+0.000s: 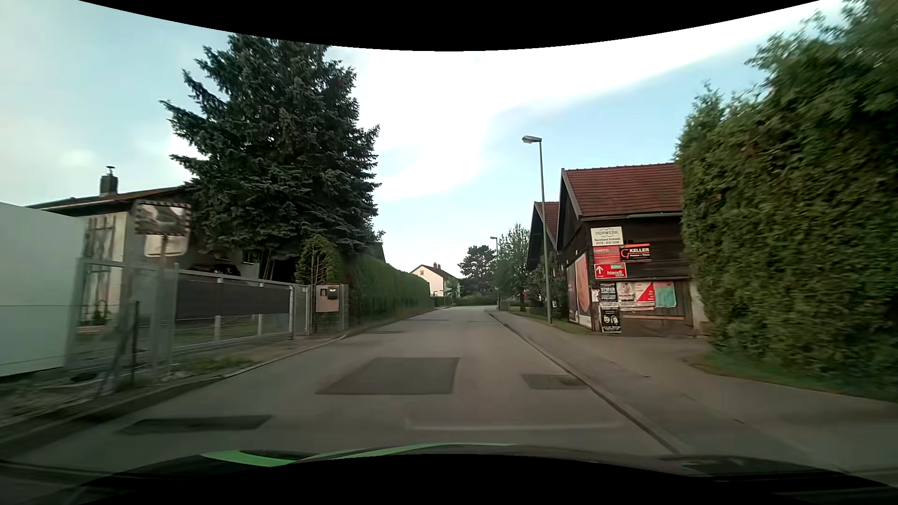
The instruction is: Follow the waypoints while adhering to traffic rules and regulations
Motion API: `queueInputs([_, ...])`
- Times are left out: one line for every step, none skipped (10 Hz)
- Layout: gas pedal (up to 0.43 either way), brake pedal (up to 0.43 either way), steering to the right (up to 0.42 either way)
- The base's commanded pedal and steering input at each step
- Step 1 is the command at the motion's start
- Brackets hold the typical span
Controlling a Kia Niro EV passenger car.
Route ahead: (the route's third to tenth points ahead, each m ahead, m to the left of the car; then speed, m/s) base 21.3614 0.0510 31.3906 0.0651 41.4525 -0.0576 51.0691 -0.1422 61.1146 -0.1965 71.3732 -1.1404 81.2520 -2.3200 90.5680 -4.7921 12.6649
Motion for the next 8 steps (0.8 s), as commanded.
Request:
queueInputs([0.169, 0.0, 0.001])
queueInputs([0.169, 0.0, 0.001])
queueInputs([0.169, 0.0, 0.001])
queueInputs([0.169, 0.0, 0.001])
queueInputs([0.169, 0.0, 0.002])
queueInputs([0.157, 0.0, 0.003])
queueInputs([0.157, 0.0, 0.003])
queueInputs([0.157, 0.0, 0.002])
